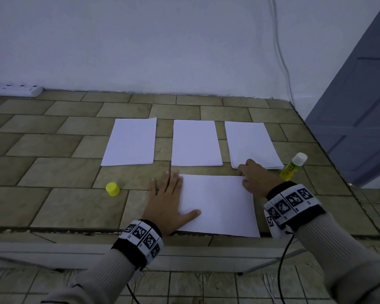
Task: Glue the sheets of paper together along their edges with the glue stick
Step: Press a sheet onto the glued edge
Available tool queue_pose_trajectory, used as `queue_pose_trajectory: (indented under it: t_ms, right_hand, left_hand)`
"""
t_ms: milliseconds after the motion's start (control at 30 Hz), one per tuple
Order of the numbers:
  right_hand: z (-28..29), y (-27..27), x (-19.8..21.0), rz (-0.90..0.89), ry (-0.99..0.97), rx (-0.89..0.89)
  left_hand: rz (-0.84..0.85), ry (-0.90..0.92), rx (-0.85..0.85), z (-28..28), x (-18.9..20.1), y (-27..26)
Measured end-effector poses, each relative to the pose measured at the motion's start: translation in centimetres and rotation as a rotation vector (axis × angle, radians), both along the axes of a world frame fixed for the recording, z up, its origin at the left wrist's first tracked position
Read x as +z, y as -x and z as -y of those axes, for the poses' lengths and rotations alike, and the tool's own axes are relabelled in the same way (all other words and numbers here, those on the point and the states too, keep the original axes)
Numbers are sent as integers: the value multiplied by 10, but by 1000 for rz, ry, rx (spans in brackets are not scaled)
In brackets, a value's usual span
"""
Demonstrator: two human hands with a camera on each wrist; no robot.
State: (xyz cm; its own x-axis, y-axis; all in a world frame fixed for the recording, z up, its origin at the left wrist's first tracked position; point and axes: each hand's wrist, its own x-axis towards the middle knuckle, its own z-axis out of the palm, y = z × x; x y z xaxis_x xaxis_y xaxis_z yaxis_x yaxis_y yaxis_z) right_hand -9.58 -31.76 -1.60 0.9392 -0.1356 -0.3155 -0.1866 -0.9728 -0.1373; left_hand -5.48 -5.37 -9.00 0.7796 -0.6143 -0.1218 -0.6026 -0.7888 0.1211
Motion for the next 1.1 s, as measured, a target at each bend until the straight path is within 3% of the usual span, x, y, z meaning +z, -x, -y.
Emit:
queue_pose_trajectory:
  t_ms: [200,367,533,667,833,1100]
  right_hand:
    - [18,-3,38,131,-118,7]
    - [41,-12,82,379,-334,-173]
    - [41,-40,67,490,-774,-432]
    - [9,-62,40,424,-999,-505]
    - [-11,-82,-1,347,-957,-547]
    - [-16,-91,-19,291,-450,-350]
  left_hand:
    - [-36,46,18,0,1,1]
    - [-42,68,26,0,1,2]
    - [-45,74,27,0,2,4]
    - [-31,66,12,-1,2,3]
    - [-32,18,17,-1,2,3]
    - [-28,19,24,1,2,2]
